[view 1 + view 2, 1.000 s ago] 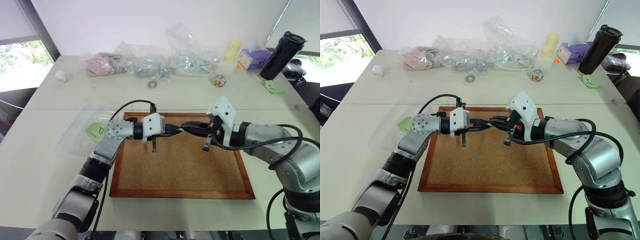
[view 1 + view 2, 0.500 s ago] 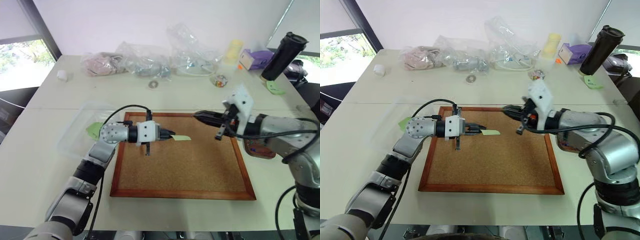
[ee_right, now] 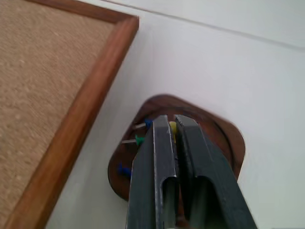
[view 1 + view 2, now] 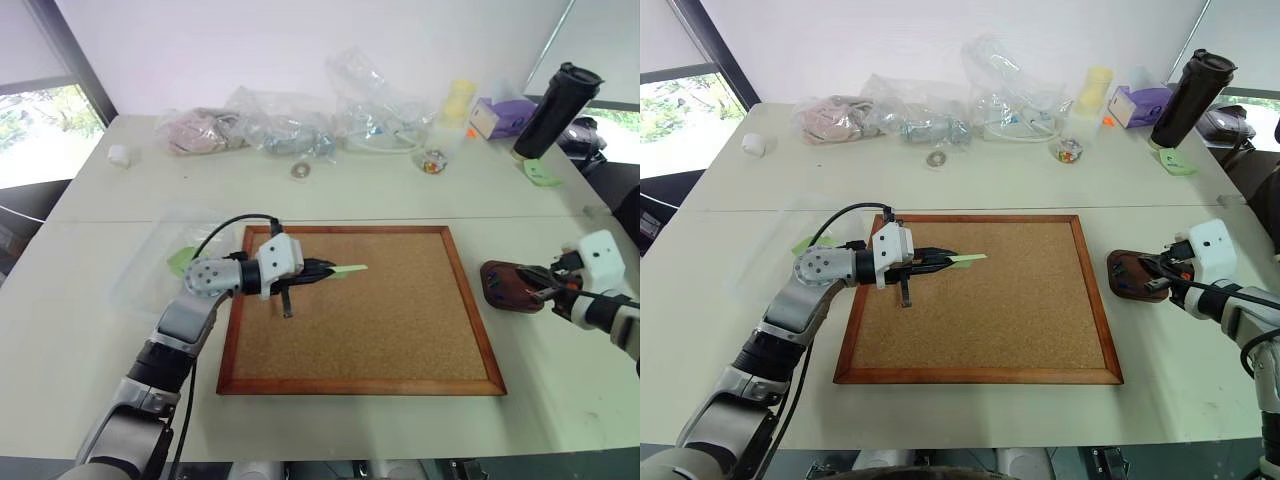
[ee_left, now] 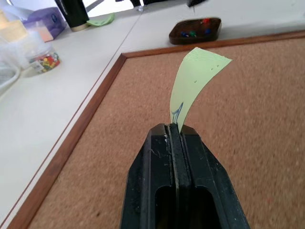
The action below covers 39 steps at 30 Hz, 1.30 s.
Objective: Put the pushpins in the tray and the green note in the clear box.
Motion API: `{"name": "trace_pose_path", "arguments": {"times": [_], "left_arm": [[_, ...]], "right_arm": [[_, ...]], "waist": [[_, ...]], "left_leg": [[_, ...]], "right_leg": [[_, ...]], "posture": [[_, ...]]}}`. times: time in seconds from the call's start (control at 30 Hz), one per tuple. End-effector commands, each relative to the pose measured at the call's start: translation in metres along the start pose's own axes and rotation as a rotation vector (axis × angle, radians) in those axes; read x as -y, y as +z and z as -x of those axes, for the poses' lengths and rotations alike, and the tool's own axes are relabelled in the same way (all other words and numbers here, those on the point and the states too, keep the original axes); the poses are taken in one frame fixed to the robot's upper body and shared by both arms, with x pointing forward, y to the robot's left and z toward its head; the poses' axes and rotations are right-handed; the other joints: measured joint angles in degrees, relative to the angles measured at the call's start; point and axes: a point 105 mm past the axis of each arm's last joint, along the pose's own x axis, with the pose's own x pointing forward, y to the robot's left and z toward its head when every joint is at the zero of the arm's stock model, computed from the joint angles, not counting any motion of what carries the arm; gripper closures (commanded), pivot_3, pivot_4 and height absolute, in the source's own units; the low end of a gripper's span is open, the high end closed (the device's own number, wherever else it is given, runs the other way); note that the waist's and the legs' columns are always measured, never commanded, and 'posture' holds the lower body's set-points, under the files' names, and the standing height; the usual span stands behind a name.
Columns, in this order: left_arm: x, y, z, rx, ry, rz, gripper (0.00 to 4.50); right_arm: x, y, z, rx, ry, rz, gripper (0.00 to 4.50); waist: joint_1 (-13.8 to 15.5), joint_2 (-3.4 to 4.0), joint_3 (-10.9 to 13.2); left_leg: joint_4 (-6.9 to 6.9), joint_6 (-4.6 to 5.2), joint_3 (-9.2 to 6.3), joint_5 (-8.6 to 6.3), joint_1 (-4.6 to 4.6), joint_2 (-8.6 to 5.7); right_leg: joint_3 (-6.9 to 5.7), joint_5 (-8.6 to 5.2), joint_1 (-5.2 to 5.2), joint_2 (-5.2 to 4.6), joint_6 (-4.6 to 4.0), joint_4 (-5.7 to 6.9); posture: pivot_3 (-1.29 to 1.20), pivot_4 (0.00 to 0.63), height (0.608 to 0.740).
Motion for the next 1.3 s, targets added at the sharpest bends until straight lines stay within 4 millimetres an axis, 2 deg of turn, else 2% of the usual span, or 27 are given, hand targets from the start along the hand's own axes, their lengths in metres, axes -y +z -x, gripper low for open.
{"name": "trace_pose_path", "arguments": {"times": [0.03,0.17,0.2,0.27,0.43,0.5,0.6,0.7,0.93,1.07,1.13,1.3], "left_arm": [[-0.004,0.013,0.003,0.033,0.025,-0.022,4.41],[-0.003,0.014,0.004,0.030,0.031,-0.016,4.41],[-0.003,0.014,0.004,0.029,0.032,-0.015,4.43],[-0.002,0.014,0.005,0.025,0.033,-0.011,4.44],[-0.003,0.015,0.007,0.028,0.048,0.009,4.44],[-0.004,0.016,0.007,0.028,0.050,0.010,4.44],[-0.004,0.016,0.007,0.026,0.050,0.010,4.44],[-0.005,0.016,0.007,0.026,0.053,0.007,4.44],[-0.007,0.017,0.006,0.030,0.071,-0.003,4.44],[-0.007,0.016,0.006,0.027,0.075,-0.011,4.44],[-0.007,0.016,0.006,0.026,0.077,-0.012,4.44],[-0.005,0.015,0.008,0.021,0.075,-0.006,4.44]], "right_arm": [[0.008,0.003,0.002,0.042,-0.035,-0.007,4.50],[0.013,-0.003,-0.003,0.045,-0.056,-0.043,4.50],[0.014,-0.004,-0.004,0.041,-0.062,-0.044,4.20],[0.015,-0.006,-0.004,0.037,-0.060,-0.048,3.54],[0.014,0.001,-0.002,0.052,-0.056,-0.041,0.94],[0.013,0.004,-0.002,0.061,-0.053,-0.038,0.06],[0.010,0.006,-0.002,0.062,-0.036,-0.044,0.06],[0.005,-0.002,-0.004,0.043,-0.017,-0.074,0.06],[-0.007,-0.014,-0.013,0.031,0.028,-0.253,0.06],[-0.008,-0.019,-0.016,0.016,0.029,-0.253,0.06],[-0.007,-0.014,-0.015,0.033,0.028,-0.241,0.06],[-0.012,0.018,-0.003,0.124,0.080,-0.197,0.06]], "waist": [[0.19,0.00,0.00],[0.35,0.00,0.00],[0.37,0.00,0.00],[0.42,0.00,0.00],[0.37,0.00,0.00],[0.37,0.00,0.00],[0.34,0.00,0.00],[0.36,0.00,0.00],[0.33,0.01,-0.01],[0.35,0.02,-0.01],[0.35,0.02,-0.01],[0.34,0.04,0.00]], "left_leg": [[0.00,0.00,0.00,0.00,0.00,0.00],[0.01,0.00,0.01,0.00,-0.03,-0.04],[0.00,-0.01,0.01,0.00,-0.03,-0.04],[0.01,-0.01,0.00,0.00,-0.03,-0.04],[0.01,-0.01,0.00,0.01,-0.03,-0.04],[0.01,-0.01,0.00,0.01,-0.03,-0.04],[0.01,-0.01,0.00,0.01,-0.02,-0.04],[0.01,-0.01,0.00,0.01,-0.02,-0.04],[0.01,-0.02,0.00,0.01,-0.02,-0.04],[0.01,-0.02,-0.01,0.01,-0.02,-0.04],[0.01,-0.02,-0.01,0.01,-0.02,-0.04],[0.01,-0.02,0.00,0.01,-0.02,-0.04]], "right_leg": [[0.00,0.00,0.00,0.00,0.00,0.00],[0.00,0.00,0.00,-0.04,0.00,-0.01],[0.00,0.00,0.00,-0.05,0.00,-0.02],[0.00,0.00,0.00,-0.05,0.00,-0.01],[0.00,0.00,0.01,-0.06,0.00,-0.02],[0.00,0.00,0.01,-0.05,0.00,-0.01],[0.00,0.00,0.00,-0.05,0.00,-0.01],[0.00,0.00,0.01,-0.05,0.00,-0.01],[0.00,0.00,0.01,-0.05,0.00,-0.01],[-0.01,0.00,0.01,-0.05,0.00,0.00],[-0.01,0.00,0.01,-0.05,0.00,0.00],[-0.01,0.00,0.00,-0.05,0.00,0.01]], "posture": [[0.00,0.150,0.740],[0.00,0.150,0.740],[0.00,0.150,0.740],[0.00,0.150,0.740],[0.00,0.150,0.740],[0.00,0.150,0.740],[0.00,0.150,0.740],[0.00,0.150,0.740],[0.00,0.150,0.740],[0.00,0.150,0.740],[0.00,0.150,0.740],[0.00,0.150,0.740]]}}
